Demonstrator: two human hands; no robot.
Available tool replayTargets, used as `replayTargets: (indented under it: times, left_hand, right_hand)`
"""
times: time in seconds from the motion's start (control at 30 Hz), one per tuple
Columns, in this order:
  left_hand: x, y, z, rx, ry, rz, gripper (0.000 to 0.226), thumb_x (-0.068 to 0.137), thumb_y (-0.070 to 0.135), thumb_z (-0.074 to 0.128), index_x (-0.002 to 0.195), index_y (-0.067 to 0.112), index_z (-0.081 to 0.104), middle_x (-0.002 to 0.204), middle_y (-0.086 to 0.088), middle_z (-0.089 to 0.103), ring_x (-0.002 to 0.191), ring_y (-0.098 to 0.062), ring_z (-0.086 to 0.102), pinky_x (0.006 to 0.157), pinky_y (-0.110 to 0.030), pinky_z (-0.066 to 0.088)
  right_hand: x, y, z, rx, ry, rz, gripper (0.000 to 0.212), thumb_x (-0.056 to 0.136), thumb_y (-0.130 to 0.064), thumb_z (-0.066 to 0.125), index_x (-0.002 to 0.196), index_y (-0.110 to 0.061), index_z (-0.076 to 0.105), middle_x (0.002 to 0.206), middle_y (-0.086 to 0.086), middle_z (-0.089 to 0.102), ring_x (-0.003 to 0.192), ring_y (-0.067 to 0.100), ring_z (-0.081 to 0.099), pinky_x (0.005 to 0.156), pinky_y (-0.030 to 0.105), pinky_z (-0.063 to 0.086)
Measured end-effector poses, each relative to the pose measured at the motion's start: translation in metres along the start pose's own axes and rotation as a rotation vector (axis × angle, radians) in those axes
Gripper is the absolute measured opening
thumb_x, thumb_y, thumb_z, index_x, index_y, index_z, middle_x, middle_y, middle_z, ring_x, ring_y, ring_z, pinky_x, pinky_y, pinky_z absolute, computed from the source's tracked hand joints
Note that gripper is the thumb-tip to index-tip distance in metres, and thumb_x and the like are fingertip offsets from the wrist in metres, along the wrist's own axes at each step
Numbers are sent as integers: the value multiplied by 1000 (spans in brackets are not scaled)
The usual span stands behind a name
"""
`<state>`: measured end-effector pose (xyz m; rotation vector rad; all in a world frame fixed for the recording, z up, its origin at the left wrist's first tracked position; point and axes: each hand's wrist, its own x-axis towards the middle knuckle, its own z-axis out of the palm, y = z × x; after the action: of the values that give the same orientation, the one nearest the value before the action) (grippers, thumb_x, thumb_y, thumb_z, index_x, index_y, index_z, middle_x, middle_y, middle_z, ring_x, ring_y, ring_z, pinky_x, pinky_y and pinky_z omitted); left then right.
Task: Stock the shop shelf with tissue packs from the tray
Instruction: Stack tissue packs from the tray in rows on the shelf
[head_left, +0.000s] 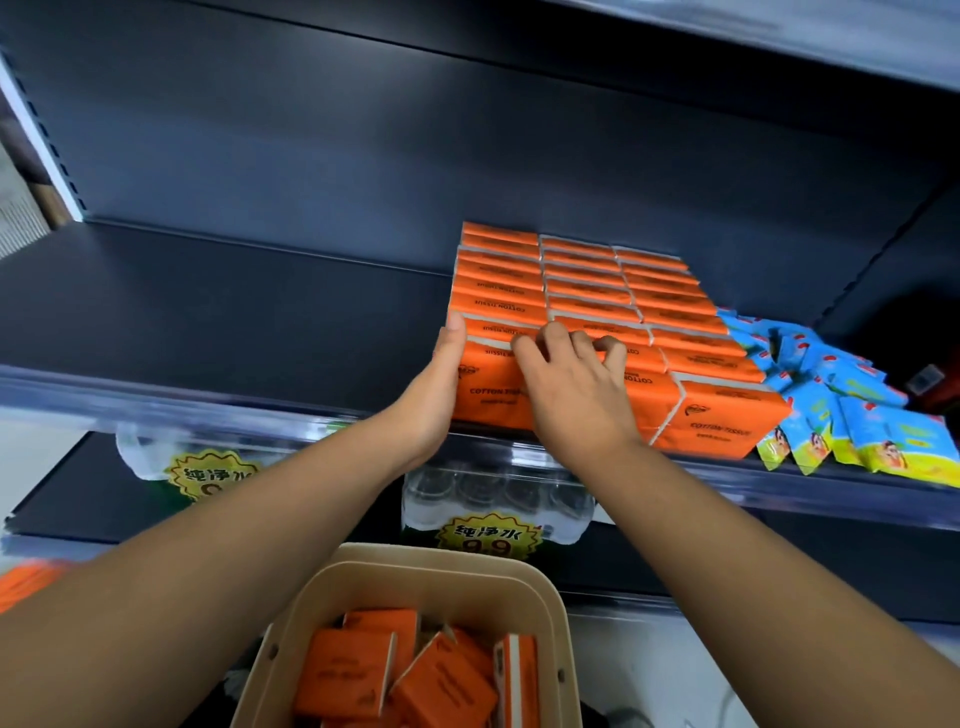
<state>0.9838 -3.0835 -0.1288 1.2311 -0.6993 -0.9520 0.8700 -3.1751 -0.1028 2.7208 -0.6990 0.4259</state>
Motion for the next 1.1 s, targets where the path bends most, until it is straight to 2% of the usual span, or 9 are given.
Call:
replayTargets:
  times: [0.13, 0.23, 0.37, 0.47, 0.57, 0.67, 0.9, 1.0, 1.1]
  left_hand:
    - [4, -3, -11, 9, 9, -13, 90, 79, 79, 42, 150, 25, 27, 139, -3, 55, 125, -18, 55, 106, -46, 41]
    - [2, 7, -18, -34, 43, -63, 112, 67, 82, 54, 154, 27, 10, 158, 2, 26, 140, -8, 32, 113, -35, 29]
    - [-17, 20, -19, 92, 144, -67, 81, 90, 61, 43, 154, 27, 6, 160, 4, 16, 146, -15, 17, 119, -39, 17]
    - [-42, 24, -18, 176, 324, -61, 56, 94, 38, 55, 142, 17, 37, 138, -1, 46, 123, -14, 45, 108, -37, 38]
    - [-78, 9, -16, 159, 457, -13, 10, 92, 15, 57, 102, 18, 56, 103, -3, 58, 95, -13, 58, 85, -32, 48]
    - [-112, -29, -19, 231, 390, -6, 20, 91, 0, 54, 85, 19, 55, 82, -4, 59, 70, -9, 60, 63, -20, 45]
    - [-129, -124, -39, 667, -32, -272, 16, 84, 5, 66, 98, 11, 62, 87, -1, 63, 80, -14, 59, 68, -12, 43]
    - [-130, -145, -55, 805, -200, -425, 24, 77, 19, 71, 99, 17, 61, 95, 0, 63, 91, -16, 59, 79, -20, 45]
    - [-135, -154, -65, 1016, -509, -653, 32, 75, 33, 73, 100, 16, 64, 89, 4, 60, 86, -14, 56, 78, -27, 45]
  right_hand:
    - [1, 3, 2, 24, -17, 17, 39, 91, -16, 58, 127, -22, 42, 127, 7, 44, 117, 28, 45, 94, 46, 26]
    - [1, 8, 0, 82, -53, 22, 49, 90, -28, 62, 133, -25, 37, 131, 5, 42, 122, 27, 41, 101, 47, 23]
    - [-7, 11, -5, 138, -67, 39, 58, 87, -37, 66, 136, -27, 36, 134, 4, 40, 122, 26, 38, 100, 48, 24]
    - [-20, 6, -7, 134, 73, 6, 47, 87, -33, 66, 129, -23, 48, 125, 6, 48, 112, 30, 45, 89, 46, 31]
    - [-41, -5, -3, 146, 274, -34, 29, 87, -29, 63, 114, -18, 59, 109, 6, 58, 95, 31, 53, 75, 41, 34]
    - [-68, -27, 15, 187, 263, -102, 23, 88, -29, 60, 108, -17, 61, 103, 6, 60, 90, 31, 54, 72, 39, 32]
    - [-132, -72, 76, 267, -214, -147, 31, 85, -30, 64, 113, -18, 59, 109, 5, 57, 101, 31, 56, 81, 43, 39]
    - [-151, -79, 94, 318, -524, -176, 34, 94, -39, 53, 122, -19, 51, 124, 4, 51, 118, 28, 47, 94, 42, 37]
    - [-163, -80, 111, 470, -813, -287, 32, 94, -37, 55, 119, -17, 51, 123, 5, 53, 116, 27, 50, 89, 34, 38]
